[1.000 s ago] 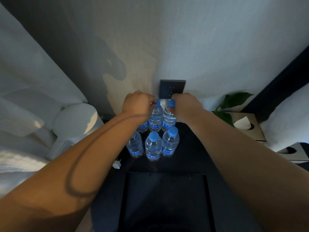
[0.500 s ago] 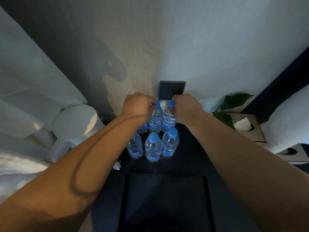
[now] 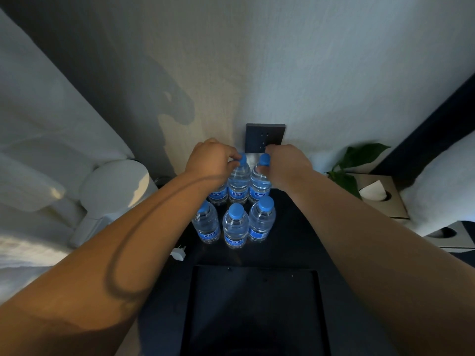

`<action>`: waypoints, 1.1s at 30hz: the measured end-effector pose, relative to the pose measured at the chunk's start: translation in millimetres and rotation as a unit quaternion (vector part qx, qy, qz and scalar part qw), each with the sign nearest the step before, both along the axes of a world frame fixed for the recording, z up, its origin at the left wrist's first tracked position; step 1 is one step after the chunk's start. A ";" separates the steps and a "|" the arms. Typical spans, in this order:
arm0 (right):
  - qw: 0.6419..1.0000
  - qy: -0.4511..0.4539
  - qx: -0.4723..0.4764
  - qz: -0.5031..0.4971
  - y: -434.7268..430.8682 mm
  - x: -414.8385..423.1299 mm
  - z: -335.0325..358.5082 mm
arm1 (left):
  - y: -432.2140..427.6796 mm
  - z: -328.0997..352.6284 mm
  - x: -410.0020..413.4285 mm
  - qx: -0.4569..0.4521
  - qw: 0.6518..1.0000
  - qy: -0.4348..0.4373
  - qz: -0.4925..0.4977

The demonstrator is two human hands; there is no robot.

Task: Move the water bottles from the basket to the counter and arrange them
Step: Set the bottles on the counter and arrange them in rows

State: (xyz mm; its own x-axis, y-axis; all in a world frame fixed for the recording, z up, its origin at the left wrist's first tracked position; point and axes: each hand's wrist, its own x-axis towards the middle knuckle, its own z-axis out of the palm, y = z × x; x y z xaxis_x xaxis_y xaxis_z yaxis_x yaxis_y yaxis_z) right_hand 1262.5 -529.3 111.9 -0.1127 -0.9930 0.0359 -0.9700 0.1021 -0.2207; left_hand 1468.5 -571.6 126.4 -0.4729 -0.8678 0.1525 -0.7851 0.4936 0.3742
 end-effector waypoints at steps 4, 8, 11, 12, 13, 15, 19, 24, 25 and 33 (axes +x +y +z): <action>1.000 -0.001 0.002 -0.003 0.2 0.4 0.4 | -0.6 -2.1 0.9 0.003 1.000 0.003 0.000; 1.000 -0.003 0.010 -0.002 2.7 0.3 2.6 | 2.1 -1.6 2.9 -0.008 1.000 -0.002 -0.014; 1.000 -0.019 0.004 -0.011 9.0 2.0 3.5 | 10.0 0.0 7.7 -0.037 0.998 -0.017 -0.050; 1.000 -0.019 -0.006 -0.014 12.3 3.9 4.0 | 13.4 0.9 10.1 -0.048 0.997 -0.013 -0.061; 0.999 -0.018 -0.022 -0.016 16.1 6.2 5.0 | 16.7 2.0 13.1 -0.057 0.996 -0.006 -0.066; 0.998 -0.015 -0.056 -0.012 24.7 12.1 7.6 | 23.6 3.5 21.0 -0.080 0.995 0.022 -0.062; 0.996 -0.016 -0.088 -0.002 43.2 25.4 18.1 | 38.3 10.7 40.1 -0.083 0.993 0.064 -0.048; 0.993 -0.028 -0.061 0.097 68.8 46.0 34.5 | 58.6 19.0 67.0 -0.041 0.998 -0.001 -0.045; 0.991 -0.026 -0.053 0.122 74.4 50.4 37.2 | 61.8 19.2 71.7 -0.038 0.998 -0.025 -0.034; 0.978 0.108 0.008 0.178 99.8 81.5 30.4 | 85.7 6.5 88.8 0.010 0.994 -0.106 -0.035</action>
State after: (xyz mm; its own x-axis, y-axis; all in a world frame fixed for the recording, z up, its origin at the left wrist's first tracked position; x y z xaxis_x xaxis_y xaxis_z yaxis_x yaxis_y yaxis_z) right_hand 1344.0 -429.5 142.4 0.2492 -0.9684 0.0057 -0.9684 -0.2493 -0.0086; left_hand 1557.2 -485.9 132.9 -0.5525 -0.8331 0.0258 -0.8110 0.5445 0.2140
